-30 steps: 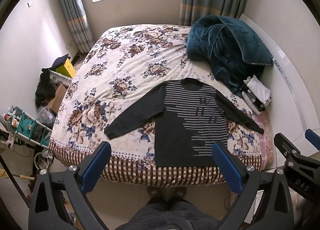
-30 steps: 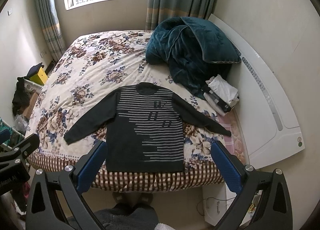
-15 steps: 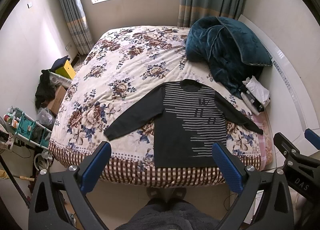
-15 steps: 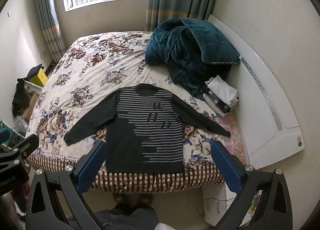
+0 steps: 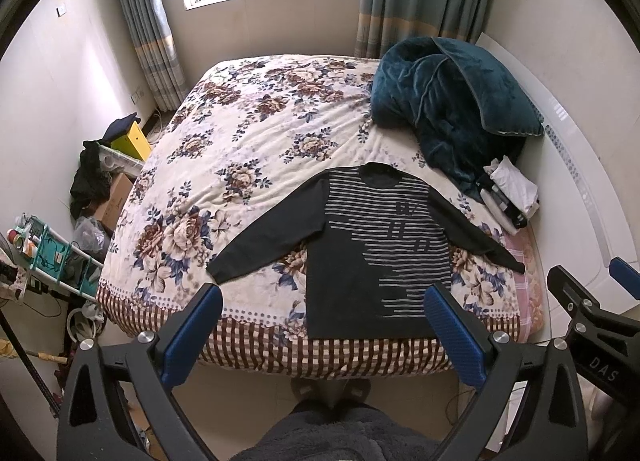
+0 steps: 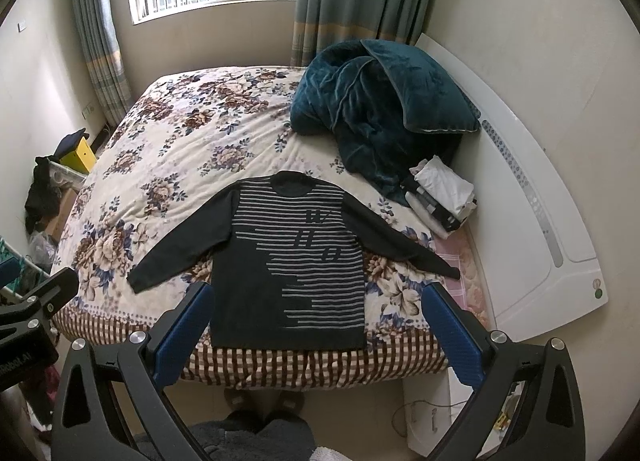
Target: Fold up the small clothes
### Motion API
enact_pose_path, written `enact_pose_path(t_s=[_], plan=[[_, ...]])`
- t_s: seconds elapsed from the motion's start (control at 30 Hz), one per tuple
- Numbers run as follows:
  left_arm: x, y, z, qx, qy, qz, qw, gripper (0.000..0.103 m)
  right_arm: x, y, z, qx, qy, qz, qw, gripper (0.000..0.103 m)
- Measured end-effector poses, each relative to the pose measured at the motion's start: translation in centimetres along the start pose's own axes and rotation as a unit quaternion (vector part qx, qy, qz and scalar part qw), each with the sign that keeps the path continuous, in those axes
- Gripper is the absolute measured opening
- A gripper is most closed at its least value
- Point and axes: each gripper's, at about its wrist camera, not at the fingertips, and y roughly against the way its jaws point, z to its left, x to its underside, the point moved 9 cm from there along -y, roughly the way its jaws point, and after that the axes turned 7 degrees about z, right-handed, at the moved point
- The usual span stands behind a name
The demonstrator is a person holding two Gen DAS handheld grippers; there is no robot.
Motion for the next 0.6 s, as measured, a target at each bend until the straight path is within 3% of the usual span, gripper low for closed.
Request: enact_pose_path(t_s=[0.23, 0.43, 0.6], plan=[[0.2, 0.1, 0.1, 0.0, -0.001, -0.001, 1.0, 0.103, -0.6, 0.3, -0.1, 0.0, -0.001, -0.002, 1.0, 0.103], [-2.8, 0.6, -1.1, 0.0, -0.003, -0.003, 1.0, 0.103, -1.9, 0.6, -0.3, -0.001, -0.002, -0.002, 1.0, 0.103], [-3.4, 0.7, -1.4, 0.002, -0.001, -0.007, 1.0, 0.103, -3.0, 0.4, -0.9, -0.001, -0.002, -0.004, 1.0, 0.103]])
